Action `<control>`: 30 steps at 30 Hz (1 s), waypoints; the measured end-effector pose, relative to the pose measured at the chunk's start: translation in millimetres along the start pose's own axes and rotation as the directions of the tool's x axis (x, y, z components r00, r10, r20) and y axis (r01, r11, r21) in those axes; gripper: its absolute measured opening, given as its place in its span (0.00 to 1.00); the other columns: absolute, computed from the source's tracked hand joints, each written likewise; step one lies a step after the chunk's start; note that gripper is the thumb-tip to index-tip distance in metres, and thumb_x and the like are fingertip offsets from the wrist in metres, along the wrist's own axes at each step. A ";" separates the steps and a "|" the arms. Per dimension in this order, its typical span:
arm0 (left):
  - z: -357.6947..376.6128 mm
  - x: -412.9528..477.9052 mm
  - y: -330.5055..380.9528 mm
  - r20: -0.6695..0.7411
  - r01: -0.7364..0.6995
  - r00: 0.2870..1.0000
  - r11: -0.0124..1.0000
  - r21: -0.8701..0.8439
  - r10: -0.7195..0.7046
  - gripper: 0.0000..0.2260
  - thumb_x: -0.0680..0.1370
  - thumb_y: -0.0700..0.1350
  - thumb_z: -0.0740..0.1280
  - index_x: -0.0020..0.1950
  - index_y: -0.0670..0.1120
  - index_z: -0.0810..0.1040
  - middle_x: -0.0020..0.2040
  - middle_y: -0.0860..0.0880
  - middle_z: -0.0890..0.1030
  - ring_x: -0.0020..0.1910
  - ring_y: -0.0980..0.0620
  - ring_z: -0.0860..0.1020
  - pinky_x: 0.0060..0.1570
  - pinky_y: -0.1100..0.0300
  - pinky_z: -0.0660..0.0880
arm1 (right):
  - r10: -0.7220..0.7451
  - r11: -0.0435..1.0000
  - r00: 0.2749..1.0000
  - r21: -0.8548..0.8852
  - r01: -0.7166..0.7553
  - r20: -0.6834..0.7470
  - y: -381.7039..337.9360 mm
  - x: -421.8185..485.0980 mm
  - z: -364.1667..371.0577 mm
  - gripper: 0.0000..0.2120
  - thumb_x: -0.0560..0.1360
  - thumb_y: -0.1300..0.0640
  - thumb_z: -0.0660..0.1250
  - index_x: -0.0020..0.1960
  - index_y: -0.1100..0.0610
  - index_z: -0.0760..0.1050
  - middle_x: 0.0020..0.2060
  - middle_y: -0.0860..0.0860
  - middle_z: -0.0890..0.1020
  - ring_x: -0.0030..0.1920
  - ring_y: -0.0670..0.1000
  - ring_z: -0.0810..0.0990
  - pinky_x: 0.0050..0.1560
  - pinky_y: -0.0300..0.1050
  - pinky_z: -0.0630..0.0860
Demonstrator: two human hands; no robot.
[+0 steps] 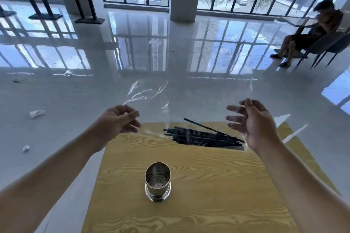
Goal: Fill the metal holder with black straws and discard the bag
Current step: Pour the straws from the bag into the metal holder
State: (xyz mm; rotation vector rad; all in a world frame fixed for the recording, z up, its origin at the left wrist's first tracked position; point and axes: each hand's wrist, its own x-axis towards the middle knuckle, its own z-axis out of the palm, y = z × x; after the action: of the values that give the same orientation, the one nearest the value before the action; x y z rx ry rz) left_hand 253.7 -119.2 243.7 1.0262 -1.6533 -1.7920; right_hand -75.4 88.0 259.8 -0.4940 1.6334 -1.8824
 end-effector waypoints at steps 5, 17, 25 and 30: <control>7.9 -7.5 -70.6 -0.040 0.109 0.993 0.993 -0.048 -0.111 0.08 0.83 0.43 0.67 0.49 0.40 0.81 0.39 0.44 0.86 0.32 0.52 0.84 0.38 0.62 0.82 | 0.033 0.991 0.999 -0.131 -0.031 0.015 35.0 -18.6 -19.8 0.12 0.89 0.51 0.60 0.51 0.53 0.77 0.48 0.60 0.89 0.36 0.57 0.89 0.31 0.49 0.84; 11.5 -29.0 -167.4 -0.068 0.221 0.972 0.973 -0.062 -0.225 0.04 0.82 0.44 0.71 0.49 0.47 0.82 0.44 0.44 0.88 0.36 0.51 0.84 0.38 0.60 0.79 | 0.101 0.942 0.995 -0.325 -0.088 0.022 74.9 -46.7 -35.4 0.11 0.89 0.53 0.59 0.55 0.58 0.75 0.47 0.58 0.90 0.39 0.60 0.89 0.34 0.53 0.86; 18.8 -29.9 -182.4 -0.105 0.258 0.958 0.962 -0.094 -0.267 0.04 0.83 0.44 0.71 0.48 0.48 0.82 0.42 0.46 0.87 0.36 0.52 0.83 0.41 0.57 0.77 | 0.127 0.926 0.992 -0.359 -0.118 0.002 81.0 -42.0 -29.9 0.10 0.89 0.53 0.59 0.57 0.59 0.75 0.46 0.58 0.90 0.38 0.61 0.89 0.36 0.56 0.85; 17.7 -29.4 -187.2 -0.120 0.267 0.953 0.959 -0.094 -0.277 0.04 0.83 0.44 0.71 0.48 0.48 0.81 0.42 0.47 0.87 0.35 0.53 0.83 0.42 0.56 0.76 | 0.127 0.917 0.992 -0.383 -0.111 0.014 77.0 -39.6 -22.8 0.10 0.89 0.53 0.60 0.54 0.57 0.76 0.46 0.57 0.90 0.40 0.63 0.89 0.37 0.59 0.86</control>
State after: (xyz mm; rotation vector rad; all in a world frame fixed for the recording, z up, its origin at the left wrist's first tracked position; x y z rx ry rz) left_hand 282.2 -58.3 65.7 1.3612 -1.4067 -1.8958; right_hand -45.1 125.5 184.4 -0.5701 1.9671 -1.4587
